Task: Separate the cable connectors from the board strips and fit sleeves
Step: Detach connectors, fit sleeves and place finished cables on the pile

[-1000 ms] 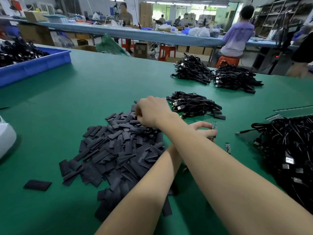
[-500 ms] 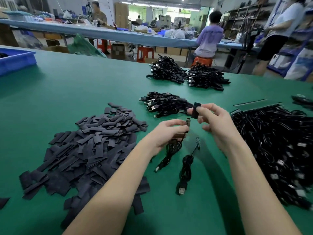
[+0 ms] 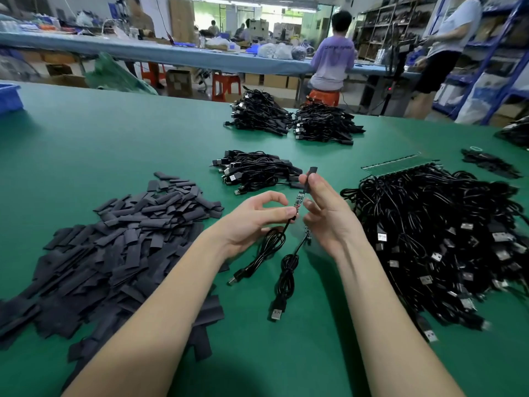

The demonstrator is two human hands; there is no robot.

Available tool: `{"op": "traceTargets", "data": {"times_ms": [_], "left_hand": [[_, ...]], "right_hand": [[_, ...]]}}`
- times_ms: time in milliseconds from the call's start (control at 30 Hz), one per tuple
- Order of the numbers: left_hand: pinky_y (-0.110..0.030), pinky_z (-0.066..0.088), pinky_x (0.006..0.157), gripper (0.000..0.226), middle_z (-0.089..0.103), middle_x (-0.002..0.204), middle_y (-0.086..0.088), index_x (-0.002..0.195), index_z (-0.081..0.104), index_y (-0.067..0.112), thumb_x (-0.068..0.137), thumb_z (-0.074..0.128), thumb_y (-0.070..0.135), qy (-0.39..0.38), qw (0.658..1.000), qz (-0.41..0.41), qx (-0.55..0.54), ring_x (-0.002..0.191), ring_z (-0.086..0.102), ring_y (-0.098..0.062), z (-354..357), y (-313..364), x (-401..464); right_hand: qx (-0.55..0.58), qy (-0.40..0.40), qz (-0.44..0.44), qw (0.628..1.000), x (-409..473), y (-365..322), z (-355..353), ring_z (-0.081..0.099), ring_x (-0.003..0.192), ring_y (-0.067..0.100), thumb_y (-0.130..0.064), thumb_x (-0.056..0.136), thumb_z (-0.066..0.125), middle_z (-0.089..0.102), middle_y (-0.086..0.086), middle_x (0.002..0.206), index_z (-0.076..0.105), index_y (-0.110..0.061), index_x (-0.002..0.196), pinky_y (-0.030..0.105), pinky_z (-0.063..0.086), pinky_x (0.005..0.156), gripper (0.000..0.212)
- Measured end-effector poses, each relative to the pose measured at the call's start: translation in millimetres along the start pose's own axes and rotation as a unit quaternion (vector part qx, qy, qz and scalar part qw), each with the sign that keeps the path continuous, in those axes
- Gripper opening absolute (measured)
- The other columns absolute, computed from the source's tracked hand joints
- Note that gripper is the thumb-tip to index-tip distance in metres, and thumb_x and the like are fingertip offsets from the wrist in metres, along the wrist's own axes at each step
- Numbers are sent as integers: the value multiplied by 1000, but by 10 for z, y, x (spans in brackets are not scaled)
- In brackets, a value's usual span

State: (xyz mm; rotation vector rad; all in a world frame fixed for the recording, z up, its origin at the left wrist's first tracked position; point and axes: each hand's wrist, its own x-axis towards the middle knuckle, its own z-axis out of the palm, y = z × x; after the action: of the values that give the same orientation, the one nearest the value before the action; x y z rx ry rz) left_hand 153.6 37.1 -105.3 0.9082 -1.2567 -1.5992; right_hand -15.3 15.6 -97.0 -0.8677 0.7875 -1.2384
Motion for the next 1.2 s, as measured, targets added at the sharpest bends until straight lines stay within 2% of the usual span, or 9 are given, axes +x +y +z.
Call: {"op": "traceTargets", "data": {"times_ms": [167, 400, 500, 567, 633, 733, 867, 1033, 1200], "left_hand": [[-40, 32, 97, 30, 74, 92, -4, 96, 57, 21, 77, 81, 22, -8, 1000, 5, 6, 91, 67, -14, 2, 9, -20], [-35, 36, 87, 31, 76, 94, -1, 95, 53, 23, 81, 80, 22, -8, 1000, 8, 11, 89, 67, -8, 17, 28, -21], [-28, 38, 77, 29, 75, 93, 1, 93, 51, 23, 79, 77, 23, -10, 1000, 16, 16, 85, 66, -6, 21, 28, -19], [-20, 38, 64, 29, 74, 87, 2, 92, 49, 22, 81, 75, 19, -23, 999, 23, 7, 74, 62, -3, 26, 31, -19], [-15, 42, 63, 30, 74, 84, 3, 92, 47, 21, 81, 75, 17, -28, 999, 26, 5, 73, 62, -3, 14, 43, -26], [-15, 43, 67, 30, 71, 74, 7, 94, 46, 21, 82, 74, 17, -36, 999, 33, 23, 66, 58, -2, -29, 86, -49], [-11, 44, 62, 31, 74, 79, 2, 93, 48, 20, 79, 76, 17, -35, 998, 38, 36, 62, 57, -2, -71, 135, -78], [-21, 47, 87, 31, 75, 91, -7, 93, 49, 19, 79, 77, 14, -42, 997, 37, 60, 81, 64, -11, -101, 152, -81], [-26, 37, 83, 29, 71, 81, 3, 92, 47, 19, 84, 72, 7, -73, 997, 38, 6, 78, 57, -11, -107, 159, -91]], "right_hand": [[45, -11, 9, 999, 37, 52, 7, 52, 58, 0, -43, 62, 86, 77, -13, 103, 73, -25, 107, 16, 35, 49, 50], [68, -16, 11, 998, 74, 120, 22, 52, 58, 1, -41, 60, 87, 77, -13, 105, 70, -26, 116, 25, 36, 71, 60], [71, -22, -10, 997, 65, 147, 45, 52, 74, 6, -40, 58, 92, 76, -11, 110, 67, -25, 124, 31, 38, 81, 72], [83, -28, -22, 996, 68, 181, 62, 49, 84, 12, -40, 50, 100, 76, -9, 109, 73, -27, 114, 38, 35, 89, 71], [84, -32, -18, 996, 69, 193, 69, 49, 86, 15, -44, 42, 103, 74, -9, 103, 76, -27, 108, 38, 34, 88, 73], [80, -46, 14, 996, 55, 185, 43, 52, 81, 13, -42, 53, 99, 75, -11, 106, 69, -17, 126, 30, 39, 82, 82], [93, -82, 52, 991, 30, 149, -16, 45, 52, 2, -41, 57, 95, 75, -10, 106, 81, -25, 95, 14, 31, 47, 43], [50, -126, 32, 990, 6, 67, -76, 47, 53, 1, -47, 43, 103, 76, -10, 103, 82, -31, 88, 15, 36, 49, 51], [84, -145, 9, 986, -13, 140, 37, 51, 51, 0, -42, 45, 103, 77, -6, 96, 74, -22, 102, 15, 45, 50, 67]]}}
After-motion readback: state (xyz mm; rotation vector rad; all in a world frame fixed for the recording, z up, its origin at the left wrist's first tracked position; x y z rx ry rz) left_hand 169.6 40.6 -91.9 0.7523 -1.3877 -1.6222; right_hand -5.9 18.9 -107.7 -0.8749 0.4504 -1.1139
